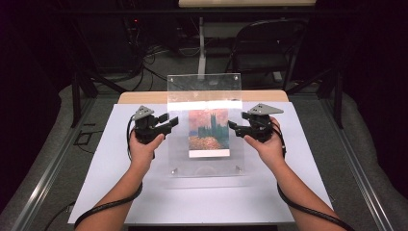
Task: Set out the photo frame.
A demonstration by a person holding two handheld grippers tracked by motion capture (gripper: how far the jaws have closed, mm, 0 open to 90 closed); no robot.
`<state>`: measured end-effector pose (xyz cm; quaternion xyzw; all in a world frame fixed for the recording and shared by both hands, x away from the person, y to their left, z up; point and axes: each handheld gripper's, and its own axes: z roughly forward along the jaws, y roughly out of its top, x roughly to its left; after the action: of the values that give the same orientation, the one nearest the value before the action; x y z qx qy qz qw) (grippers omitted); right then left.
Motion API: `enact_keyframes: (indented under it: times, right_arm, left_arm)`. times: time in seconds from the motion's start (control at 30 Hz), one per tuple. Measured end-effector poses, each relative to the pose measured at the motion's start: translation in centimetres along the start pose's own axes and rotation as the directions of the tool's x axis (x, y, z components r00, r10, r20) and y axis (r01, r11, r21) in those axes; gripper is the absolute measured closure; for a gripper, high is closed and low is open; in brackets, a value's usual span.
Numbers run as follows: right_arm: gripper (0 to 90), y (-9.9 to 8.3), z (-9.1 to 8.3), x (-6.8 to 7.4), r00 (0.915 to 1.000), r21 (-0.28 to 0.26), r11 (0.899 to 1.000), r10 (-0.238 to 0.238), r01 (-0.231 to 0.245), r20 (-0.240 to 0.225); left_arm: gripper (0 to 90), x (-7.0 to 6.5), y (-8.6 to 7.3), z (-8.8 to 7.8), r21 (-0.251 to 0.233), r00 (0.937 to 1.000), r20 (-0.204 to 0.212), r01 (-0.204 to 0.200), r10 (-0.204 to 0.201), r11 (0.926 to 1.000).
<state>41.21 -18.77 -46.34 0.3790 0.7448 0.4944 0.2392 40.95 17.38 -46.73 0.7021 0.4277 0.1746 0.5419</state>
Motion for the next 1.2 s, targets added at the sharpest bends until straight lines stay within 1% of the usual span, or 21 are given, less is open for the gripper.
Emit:
enact_keyframes:
  times: [0.13,0.17,0.23,0.33,0.43,0.53,0.77,0.87,0.97,1.03,1.1,1.2]
  right_arm:
    - [36.9,0.0,-1.0,0.6,0.9989,-0.02,0.999,-0.047,0.047,0.004]
    - [37.7,0.0,-1.3,0.7,0.9987,-0.022,0.998,-0.051,0.051,0.005]
    - [39.3,0.0,-1.8,1.0,0.9979,-0.031,0.997,-0.064,0.064,0.008]
    - [41.0,-0.1,-2.6,1.5,0.9967,-0.039,0.996,-0.078,0.079,0.021]
    - [42.8,-0.1,-3.4,2.1,0.9943,-0.046,0.994,-0.1,0.102,0.037]
    - [45.6,-0.2,-4.1,2.5,0.9936,-0.058,0.993,-0.103,0.106,0.045]
    - [53.8,-0.8,-6.0,3.5,0.9952,-0.098,0.991,-0.083,0.087,0.053]
    - [57.4,-1.0,-6.8,3.9,0.9964,-0.112,0.991,-0.07,0.075,0.048]
    - [60.9,-1.3,-7.6,4.3,0.9966,-0.12,0.99,-0.067,0.073,0.048]
    - [63.4,-1.5,-8.2,4.5,0.9975,-0.127,0.99,-0.058,0.063,0.041]
    - [65.5,-1.7,-8.6,4.6,0.9986,-0.134,0.99,-0.042,0.046,0.032]
    - [68.1,-1.9,-9.3,4.9,0.999,-0.132,0.99,-0.037,0.04,0.025]
  left_arm:
    - [54.3,-0.7,0.0,-1.1,-0.015,0.9997,-0.003,-0.026,0.026,0.9996]
    - [54.7,-0.9,0.0,-1.4,-0.014,0.9992,-0.002,-0.039,0.039,0.9991]
    - [55.9,-1.3,0.0,-1.9,-0.02,0.9988,-0.005,-0.048,0.048,0.9986]
    - [58.3,-1.7,0.0,-2.7,-0.023,0.9984,-0.005,-0.056,0.056,0.9982]
    - [60.3,-2.1,-0.2,-3.4,-0.036,0.9979,0.001,-0.065,0.065,0.9972]
    - [62.6,-2.5,-0.4,-4.2,-0.045,0.9974,0.009,-0.071,0.071,0.9965]
    - [67.6,-3.4,-1.0,-6.1,-0.068,0.996,0.026,-0.083,0.085,0.9942]
    - [70.4,-3.6,-1.4,-6.9,-0.082,0.9961,0.045,-0.071,0.075,0.9941]
    - [72.2,-4.0,-1.8,-7.7,-0.093,0.9952,0.06,-0.071,0.077,0.9931]
    - [73.5,-4.2,-2.0,-8.0,-0.096,0.9948,0.07,-0.067,0.074,0.9931]
    - [74.3,-4.3,-2.2,-8.4,-0.097,0.9937,0.075,-0.075,0.083,0.9925]
    - [75.4,-4.6,-2.6,-9.0,-0.096,0.9923,0.086,-0.081,0.089,0.9921]
